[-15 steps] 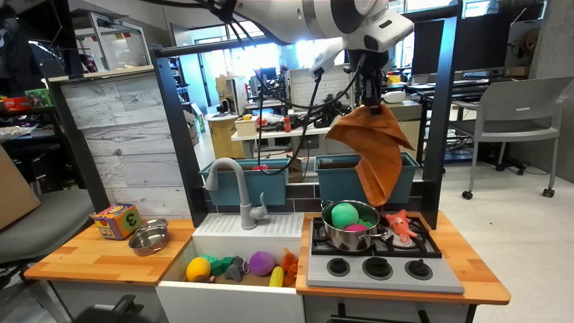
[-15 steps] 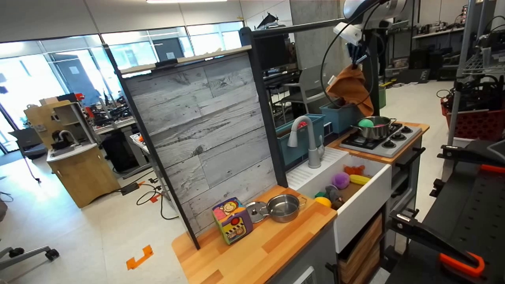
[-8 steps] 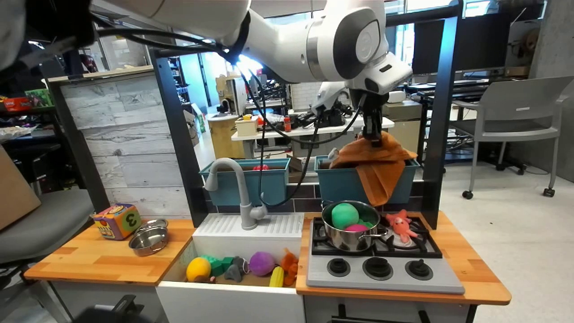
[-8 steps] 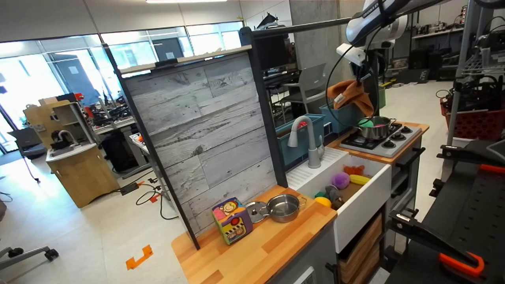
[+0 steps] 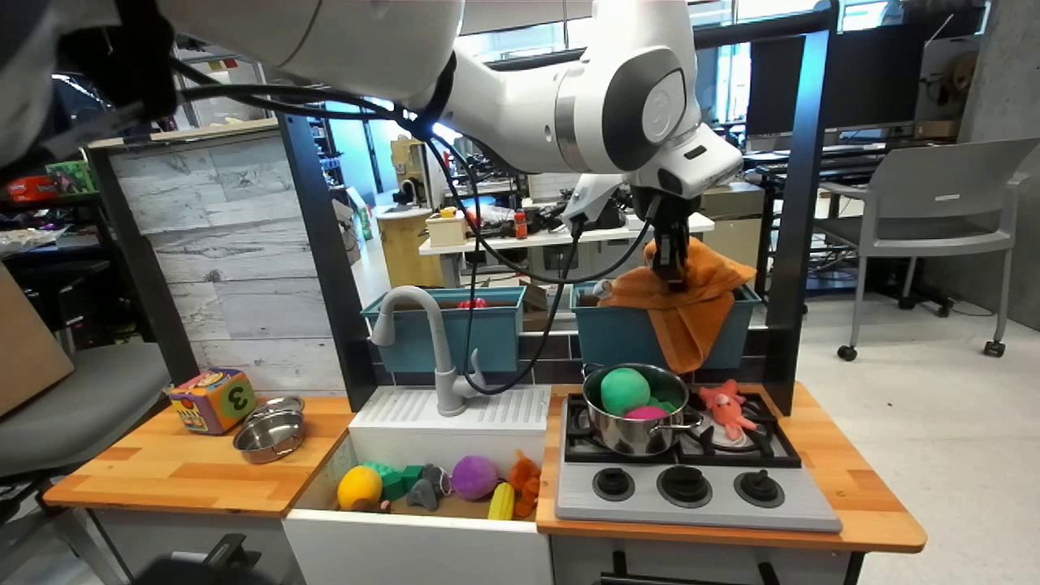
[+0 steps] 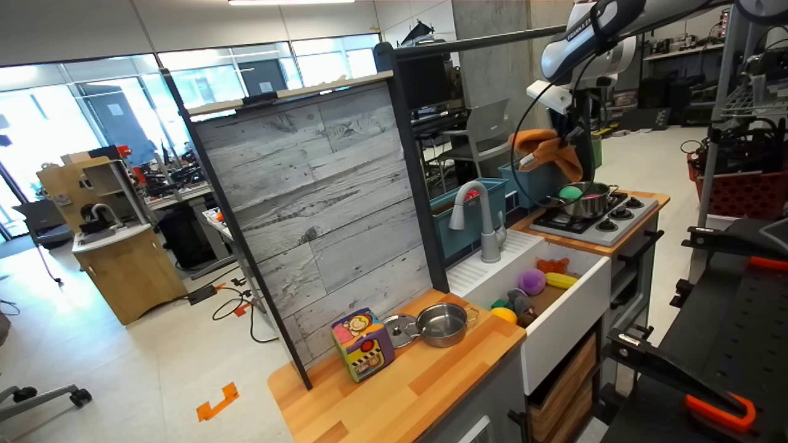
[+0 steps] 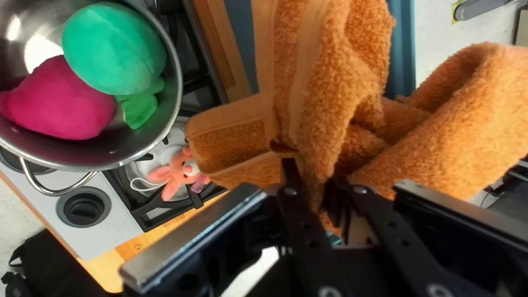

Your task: Put the orange towel on the blue object to the right

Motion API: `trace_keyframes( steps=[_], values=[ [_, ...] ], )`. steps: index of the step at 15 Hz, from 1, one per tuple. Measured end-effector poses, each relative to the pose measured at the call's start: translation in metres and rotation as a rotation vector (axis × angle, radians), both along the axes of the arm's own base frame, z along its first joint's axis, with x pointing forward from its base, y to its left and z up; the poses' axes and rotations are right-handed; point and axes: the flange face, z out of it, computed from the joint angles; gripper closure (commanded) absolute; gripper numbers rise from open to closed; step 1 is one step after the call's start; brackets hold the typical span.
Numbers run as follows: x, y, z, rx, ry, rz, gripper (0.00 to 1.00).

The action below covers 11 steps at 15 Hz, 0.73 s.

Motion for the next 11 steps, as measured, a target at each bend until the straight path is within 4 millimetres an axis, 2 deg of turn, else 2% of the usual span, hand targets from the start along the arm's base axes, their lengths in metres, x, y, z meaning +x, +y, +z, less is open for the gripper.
trace_keyframes(
  steps=[1,3,4,11],
  values=[
    [-0.0004,0.0006,-0.0011,0.007,0.007,0.0,0.67],
    [-0.0005,0.0007,-0.0017,0.008,0.01,0.0,0.52],
    [-0.0005,0.0007,-0.0017,0.008,0.01,0.0,0.48],
    [-0.0005,0.0007,-0.0017,0.008,0.01,0.0,0.48]
  ],
)
